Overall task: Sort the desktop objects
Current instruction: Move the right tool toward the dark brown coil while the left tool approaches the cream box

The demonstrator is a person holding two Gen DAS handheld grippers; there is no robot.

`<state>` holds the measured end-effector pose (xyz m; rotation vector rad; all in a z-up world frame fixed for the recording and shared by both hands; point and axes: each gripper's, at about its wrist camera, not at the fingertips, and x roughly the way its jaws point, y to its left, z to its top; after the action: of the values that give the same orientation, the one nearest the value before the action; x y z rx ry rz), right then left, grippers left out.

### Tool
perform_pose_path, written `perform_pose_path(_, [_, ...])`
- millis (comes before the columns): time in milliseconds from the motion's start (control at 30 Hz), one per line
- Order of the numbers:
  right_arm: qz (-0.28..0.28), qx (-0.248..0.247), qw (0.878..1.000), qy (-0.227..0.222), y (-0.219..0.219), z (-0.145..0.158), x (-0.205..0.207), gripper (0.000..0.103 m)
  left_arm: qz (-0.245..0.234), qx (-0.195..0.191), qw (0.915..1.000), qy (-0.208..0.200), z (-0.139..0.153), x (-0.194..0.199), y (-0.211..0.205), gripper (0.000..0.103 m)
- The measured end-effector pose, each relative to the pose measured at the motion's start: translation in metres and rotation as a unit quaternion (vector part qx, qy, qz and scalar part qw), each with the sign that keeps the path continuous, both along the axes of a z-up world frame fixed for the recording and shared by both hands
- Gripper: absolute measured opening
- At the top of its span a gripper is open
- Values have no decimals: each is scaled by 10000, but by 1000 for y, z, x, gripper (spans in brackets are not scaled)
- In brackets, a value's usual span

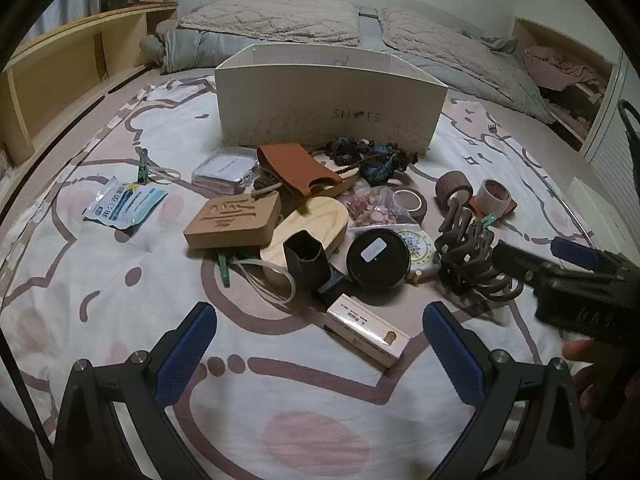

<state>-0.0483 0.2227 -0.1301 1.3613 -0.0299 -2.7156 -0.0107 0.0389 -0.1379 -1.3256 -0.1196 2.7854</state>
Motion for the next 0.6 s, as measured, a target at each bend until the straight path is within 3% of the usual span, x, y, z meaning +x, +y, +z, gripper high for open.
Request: perform_pose_path(600, [-21,479,9960,-759,0,-24,-2,103,24,16,9992,-396,-15,-5,3,103])
